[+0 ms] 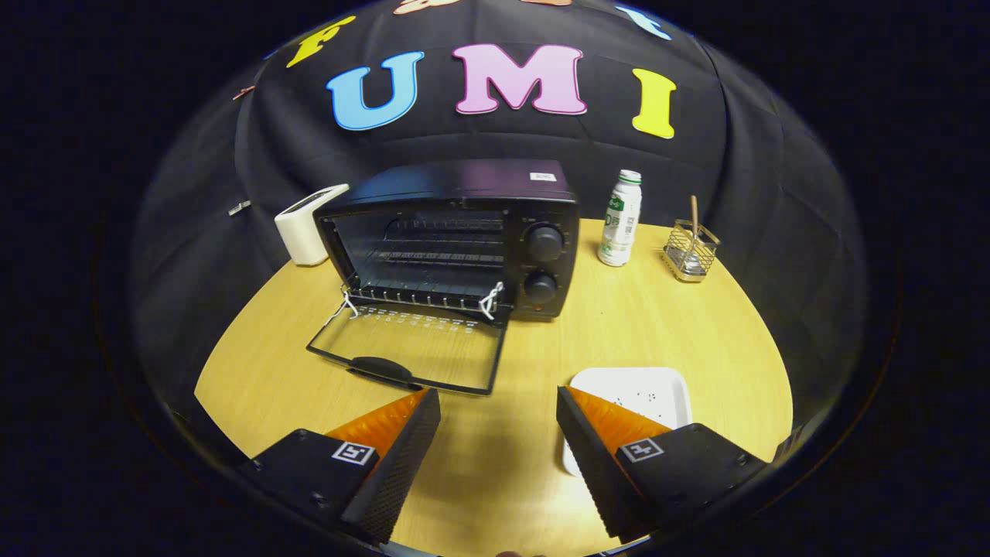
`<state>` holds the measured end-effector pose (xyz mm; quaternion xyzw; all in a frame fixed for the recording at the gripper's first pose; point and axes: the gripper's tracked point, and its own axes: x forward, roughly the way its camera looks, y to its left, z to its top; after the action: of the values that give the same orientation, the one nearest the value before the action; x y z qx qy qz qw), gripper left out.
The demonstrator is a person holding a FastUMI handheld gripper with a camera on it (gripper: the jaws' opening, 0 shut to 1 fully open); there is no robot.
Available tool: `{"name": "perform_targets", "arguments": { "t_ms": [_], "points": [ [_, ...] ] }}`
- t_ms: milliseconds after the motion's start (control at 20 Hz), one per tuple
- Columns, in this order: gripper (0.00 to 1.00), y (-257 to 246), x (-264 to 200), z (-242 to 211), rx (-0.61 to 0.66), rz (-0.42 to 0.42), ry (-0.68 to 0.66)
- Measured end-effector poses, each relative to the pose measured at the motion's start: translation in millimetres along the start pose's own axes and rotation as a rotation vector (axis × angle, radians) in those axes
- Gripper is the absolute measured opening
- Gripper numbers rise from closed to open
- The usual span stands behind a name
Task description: Open the toaster oven, put the food inside, and close the toaster oven door.
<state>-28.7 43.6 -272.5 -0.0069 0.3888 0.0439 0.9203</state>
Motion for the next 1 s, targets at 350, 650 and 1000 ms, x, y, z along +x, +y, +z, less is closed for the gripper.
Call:
{"name": "perform_targets", "arguments": {
  "t_ms": [350,650,1000],
  "points": [
    [0.98,-85.1,-6.5,8.0,-0.009,0.024,0.045],
    [0.99,-166.6,10.0,-16.0,0.083,-0.028,0.168],
    [1.0,-204.1,40.6,-73.7,0.149,0.001,0.375]
  ]
}}
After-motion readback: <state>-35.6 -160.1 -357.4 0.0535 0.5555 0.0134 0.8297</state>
